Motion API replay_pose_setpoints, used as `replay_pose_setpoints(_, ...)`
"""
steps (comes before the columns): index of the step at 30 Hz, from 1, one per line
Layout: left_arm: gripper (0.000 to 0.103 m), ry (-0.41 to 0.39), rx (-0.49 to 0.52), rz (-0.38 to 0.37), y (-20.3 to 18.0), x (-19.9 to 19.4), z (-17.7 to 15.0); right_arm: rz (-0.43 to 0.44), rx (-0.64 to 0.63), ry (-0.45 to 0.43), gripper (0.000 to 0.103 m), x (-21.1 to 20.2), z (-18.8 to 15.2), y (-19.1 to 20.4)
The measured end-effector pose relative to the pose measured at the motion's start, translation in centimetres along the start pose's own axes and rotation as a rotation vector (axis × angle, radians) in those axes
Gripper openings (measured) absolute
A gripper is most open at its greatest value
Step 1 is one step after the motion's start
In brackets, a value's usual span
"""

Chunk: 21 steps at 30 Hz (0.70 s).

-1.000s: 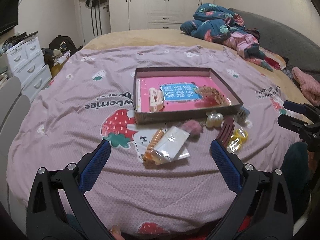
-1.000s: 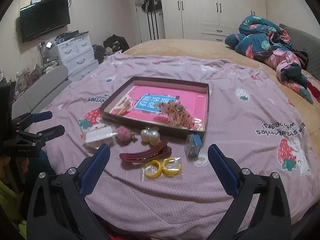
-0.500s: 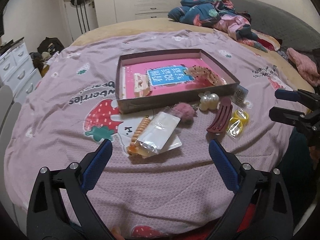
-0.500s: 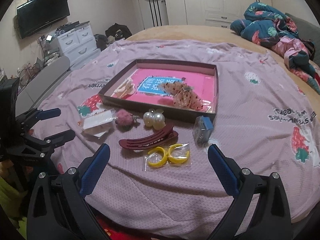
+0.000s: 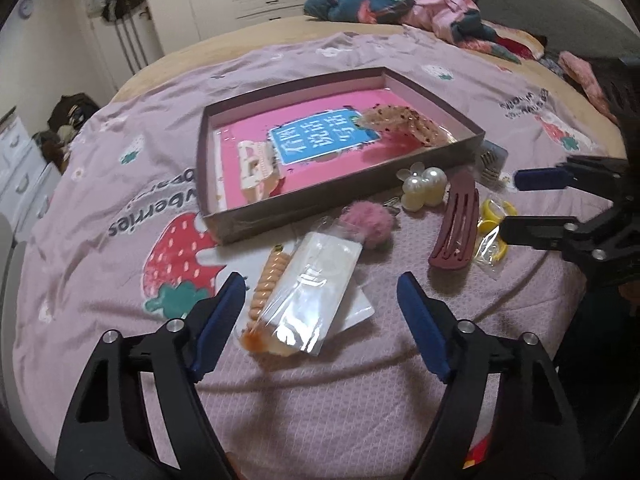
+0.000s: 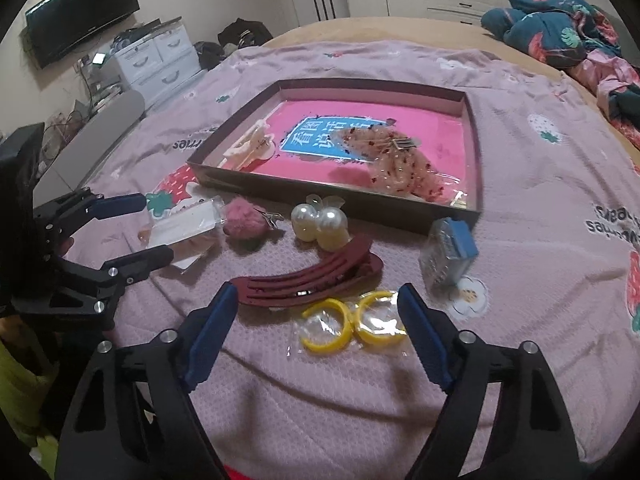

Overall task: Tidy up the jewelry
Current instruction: 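Grasp the clear plastic packet with the left tool while the right tool grasps the dark red clip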

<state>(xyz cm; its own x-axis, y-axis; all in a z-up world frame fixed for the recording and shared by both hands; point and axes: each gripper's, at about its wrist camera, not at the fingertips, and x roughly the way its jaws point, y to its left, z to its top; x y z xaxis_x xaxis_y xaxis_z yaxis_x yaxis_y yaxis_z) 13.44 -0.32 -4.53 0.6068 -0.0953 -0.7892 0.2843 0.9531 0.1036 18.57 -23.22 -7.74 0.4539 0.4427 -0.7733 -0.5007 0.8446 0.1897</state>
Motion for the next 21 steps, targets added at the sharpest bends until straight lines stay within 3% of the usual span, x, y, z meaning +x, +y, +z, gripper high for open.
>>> replay_pose_setpoints(11, 0.054, 0.062, -0.034, -0.008, 1.6, 2.9, 0.0, 0.042, 0.105, 0.062, 0.067, 2.9, 0.8, -1.9)
replay_pose_setpoints(21, 0.042, 0.054, -0.088, -0.033, 2.9, 2.7, 0.0, 0.056, 0.139, 0.087, 0.057, 4.3, 1.6, -2.4)
